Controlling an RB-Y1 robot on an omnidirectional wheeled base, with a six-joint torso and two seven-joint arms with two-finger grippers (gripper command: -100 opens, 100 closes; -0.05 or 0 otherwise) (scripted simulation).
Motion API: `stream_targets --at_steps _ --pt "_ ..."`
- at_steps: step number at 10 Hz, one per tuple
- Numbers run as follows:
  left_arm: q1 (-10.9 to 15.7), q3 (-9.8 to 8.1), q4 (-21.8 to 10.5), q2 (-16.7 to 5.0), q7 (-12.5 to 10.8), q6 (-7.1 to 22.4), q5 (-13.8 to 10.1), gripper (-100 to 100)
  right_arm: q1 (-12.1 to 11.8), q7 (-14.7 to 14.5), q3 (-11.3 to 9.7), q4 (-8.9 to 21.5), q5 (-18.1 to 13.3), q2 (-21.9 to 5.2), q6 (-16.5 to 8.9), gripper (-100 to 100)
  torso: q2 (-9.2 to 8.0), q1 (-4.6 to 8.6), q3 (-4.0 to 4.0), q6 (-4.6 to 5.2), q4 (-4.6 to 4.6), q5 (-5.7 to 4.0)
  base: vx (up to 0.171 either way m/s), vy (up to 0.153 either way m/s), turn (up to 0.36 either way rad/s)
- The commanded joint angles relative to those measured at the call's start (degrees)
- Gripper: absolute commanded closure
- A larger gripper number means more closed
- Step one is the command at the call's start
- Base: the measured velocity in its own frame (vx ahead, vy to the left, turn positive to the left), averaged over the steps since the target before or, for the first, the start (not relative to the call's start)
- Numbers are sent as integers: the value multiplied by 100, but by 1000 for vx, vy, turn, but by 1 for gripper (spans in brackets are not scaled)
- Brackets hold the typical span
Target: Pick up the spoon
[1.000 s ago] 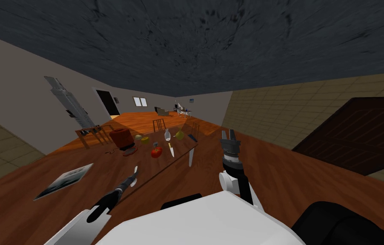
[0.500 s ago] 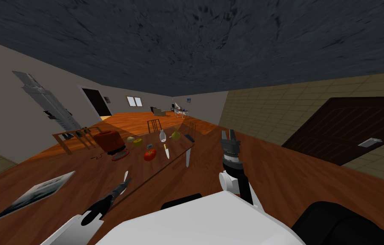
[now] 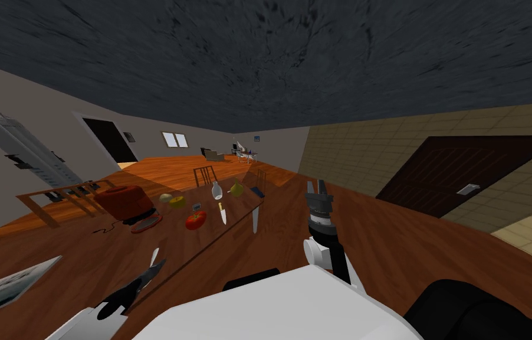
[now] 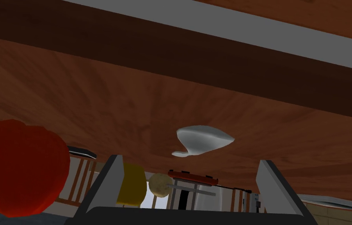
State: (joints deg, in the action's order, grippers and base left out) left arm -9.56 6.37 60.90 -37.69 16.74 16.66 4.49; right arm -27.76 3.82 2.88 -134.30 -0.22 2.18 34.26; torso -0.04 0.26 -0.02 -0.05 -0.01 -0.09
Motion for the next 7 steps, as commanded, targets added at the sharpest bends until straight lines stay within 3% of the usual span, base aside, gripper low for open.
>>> stream_targets --at_steps 1,2,3,4,7 --pt "47 19 -163 -79 20 78 -41 -100 0 0 0 0 0 0 0 0 0 0 0 0 0 0 17 -45 -66" --pt "17 3 -94 -40 10 46 -13 -100 0 0 0 0 0 0 0 0 0 -6 0 0 0 2 9 -18 -9" --pt "20 3 -106 -43 13 53 -14 0 0 0 1 0 0 0 0 0 -3 -15 -2 -1 -1 4 0 0 0" --pt "-55 -23 -282 -74 -50 -225 59 -100 0 0 1 0 0 -1 0 0 -6 -21 -3 -1 -1 5 59 -13 41" --pt "-205 -76 -639 -138 -177 -714 205 -100 -1 0 1 0 0 0 0 0 41 -5 24 0 9 2 134 -52 47"
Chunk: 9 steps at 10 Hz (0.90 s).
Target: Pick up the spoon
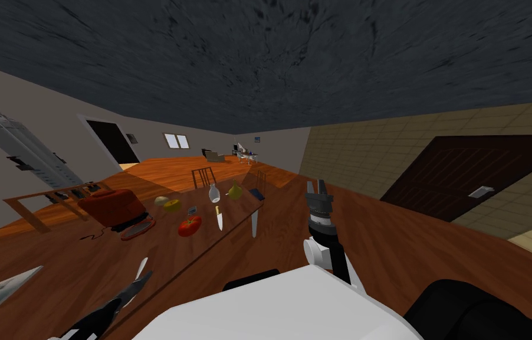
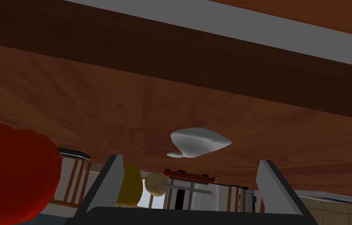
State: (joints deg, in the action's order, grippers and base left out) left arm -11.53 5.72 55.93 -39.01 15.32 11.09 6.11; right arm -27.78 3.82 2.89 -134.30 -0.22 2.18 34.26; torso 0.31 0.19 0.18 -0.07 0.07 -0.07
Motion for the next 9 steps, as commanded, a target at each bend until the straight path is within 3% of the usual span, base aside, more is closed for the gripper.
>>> stream_targets --at_steps 1,7,9 --pt "-8 -12 -141 -6 -35 -222 43 -100 0 0 0 0 0 0 0 0 0 0 0 0 0 0 75 -23 34" --pt "-233 -90 -675 -102 -224 -1052 262 -100 0 0 0 0 0 0 0 0 -9 -5 -5 0 -2 2 87 -27 35" --pt "-383 -143 -1032 -166 -350 -1476 408 -100 0 0 0 0 0 0 0 0 -7 -4 -4 1 -2 1 117 -51 54"
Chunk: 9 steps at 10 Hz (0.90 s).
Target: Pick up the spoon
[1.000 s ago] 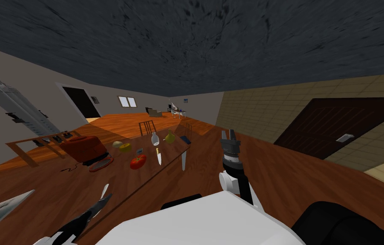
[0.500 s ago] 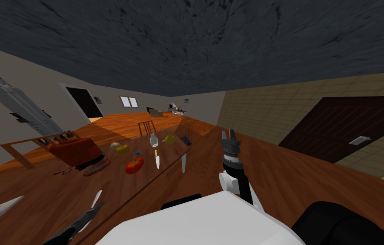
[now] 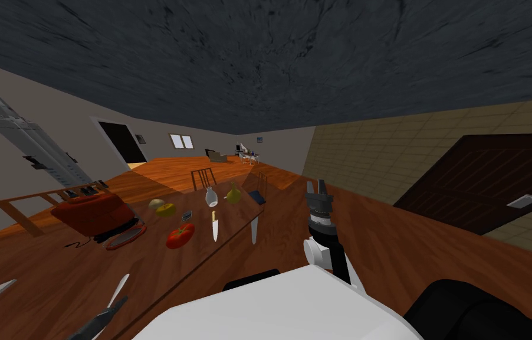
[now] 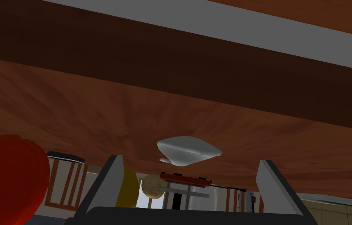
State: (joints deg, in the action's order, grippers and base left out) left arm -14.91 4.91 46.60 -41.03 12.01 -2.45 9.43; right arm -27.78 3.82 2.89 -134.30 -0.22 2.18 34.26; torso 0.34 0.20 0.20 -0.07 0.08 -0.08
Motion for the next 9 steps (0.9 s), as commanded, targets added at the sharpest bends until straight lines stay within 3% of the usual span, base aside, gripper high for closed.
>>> stream_targets --at_steps 1,4,6,7,9 --pt "-45 -61 -98 36 -20 -252 76 -100 0 0 0 0 0 0 0 0 0 0 0 0 0 0 114 -51 33" --pt "-195 -113 -454 -28 -146 -776 222 -100 1 0 0 0 0 0 0 0 -7 -14 -3 3 -1 3 104 -27 32" --pt "-190 -108 -398 -19 -131 -725 213 -100 1 0 0 0 0 0 0 0 -17 -11 -9 2 -3 3 49 -18 19" --pt "-201 -109 -387 -23 -141 -736 213 100 1 0 0 0 0 0 0 0 -30 -17 -16 3 -6 4 6 -2 -1" --pt "-203 -108 -391 -25 -137 -731 215 100 2 0 0 0 0 0 0 0 -41 -20 -24 6 -11 8 1 -1 -5"
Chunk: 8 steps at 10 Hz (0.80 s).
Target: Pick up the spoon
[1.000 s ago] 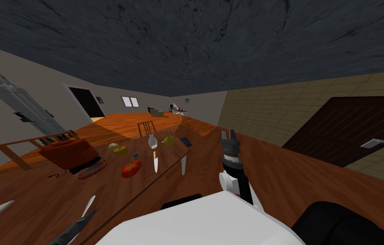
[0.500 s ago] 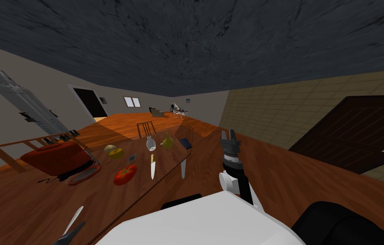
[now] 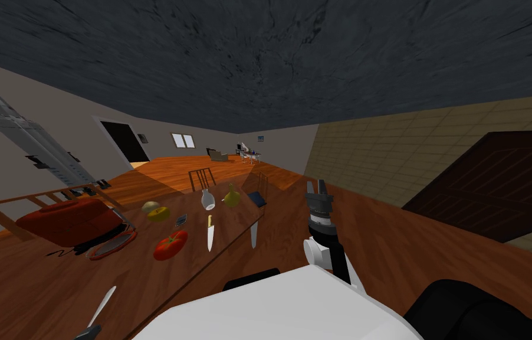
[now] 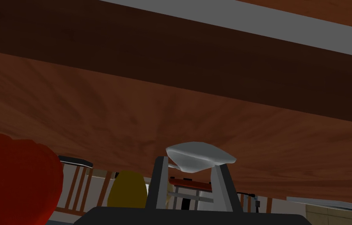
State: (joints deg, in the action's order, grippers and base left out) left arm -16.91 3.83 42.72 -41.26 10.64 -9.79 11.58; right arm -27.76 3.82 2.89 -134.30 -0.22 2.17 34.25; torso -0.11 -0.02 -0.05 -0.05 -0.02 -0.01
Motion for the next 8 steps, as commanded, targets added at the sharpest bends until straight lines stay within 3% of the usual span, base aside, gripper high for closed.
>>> stream_targets --at_steps 1,2,3,4,8 --pt "0 0 0 0 0 0 0 100 0 0 0 0 0 0 0 0 0 0 0 0 0 0 0 0 0" --pt "1 0 1 0 -1 -1 0 100 0 0 0 0 0 0 0 0 -1 -1 0 0 0 0 0 0 0" --pt "1 0 1 0 -1 -2 -1 0 0 0 0 0 0 0 0 0 -2 -1 -1 0 0 0 0 0 0" --pt "79 20 112 27 54 205 -66 100 0 0 0 0 0 0 0 0 -2 -1 -1 -1 0 0 -65 32 -47" --pt "229 73 468 91 180 758 -212 100 2 0 0 1 0 0 0 0 -54 -12 -30 -2 -10 3 -124 39 -45"
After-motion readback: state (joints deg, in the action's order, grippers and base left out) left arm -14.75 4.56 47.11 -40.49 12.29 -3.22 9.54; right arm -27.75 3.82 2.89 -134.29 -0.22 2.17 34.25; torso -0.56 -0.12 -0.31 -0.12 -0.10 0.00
